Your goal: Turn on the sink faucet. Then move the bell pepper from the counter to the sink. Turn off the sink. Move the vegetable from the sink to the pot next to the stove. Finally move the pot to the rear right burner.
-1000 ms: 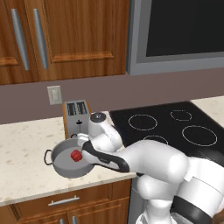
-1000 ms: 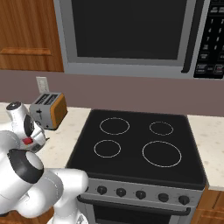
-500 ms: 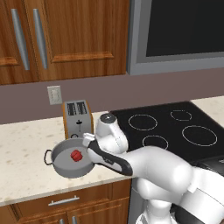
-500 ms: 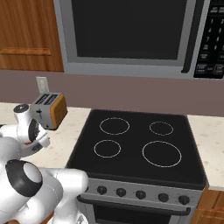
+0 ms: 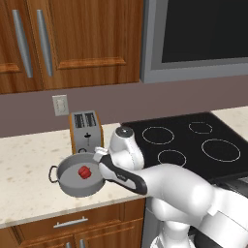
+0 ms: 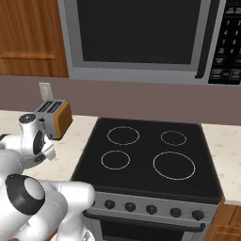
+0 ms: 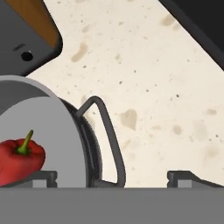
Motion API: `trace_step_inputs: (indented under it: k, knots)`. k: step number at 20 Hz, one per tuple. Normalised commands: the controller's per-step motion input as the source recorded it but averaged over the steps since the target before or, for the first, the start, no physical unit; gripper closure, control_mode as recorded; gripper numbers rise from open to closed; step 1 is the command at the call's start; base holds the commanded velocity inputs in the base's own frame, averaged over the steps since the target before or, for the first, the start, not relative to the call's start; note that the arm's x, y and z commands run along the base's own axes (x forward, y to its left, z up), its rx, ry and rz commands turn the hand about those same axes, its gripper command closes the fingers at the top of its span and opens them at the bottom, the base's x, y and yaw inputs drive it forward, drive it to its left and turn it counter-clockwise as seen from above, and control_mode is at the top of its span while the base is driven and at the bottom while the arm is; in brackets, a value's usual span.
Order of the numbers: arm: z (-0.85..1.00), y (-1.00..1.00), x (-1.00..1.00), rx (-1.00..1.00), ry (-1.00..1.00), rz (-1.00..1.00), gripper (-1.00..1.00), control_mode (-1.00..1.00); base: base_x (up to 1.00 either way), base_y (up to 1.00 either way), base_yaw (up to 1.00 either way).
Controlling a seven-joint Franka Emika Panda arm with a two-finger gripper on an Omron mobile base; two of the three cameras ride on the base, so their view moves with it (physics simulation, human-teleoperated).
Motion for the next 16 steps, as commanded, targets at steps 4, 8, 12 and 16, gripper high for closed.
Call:
trace_step_inputs:
  k: [4, 8, 12, 16]
  knots:
    - [-0.07, 0.0, 0.12, 0.03, 0.0, 0.0, -1.0, -1.0, 0.0, 0.0, 0.0]
    - [-0.12, 0.0, 0.12, 0.01, 0.0, 0.0, -1.0, -1.0, 0.0, 0.0, 0.0]
    - [-0.14, 0.0, 0.11, 0.0, 0.01, 0.0, -1.0, -1.0, 0.0, 0.0, 0.0]
    - [-0.14, 0.06, 0.1, 0.0, 0.01, 0.0, -1.0, -1.0, 0.0, 0.0, 0.0]
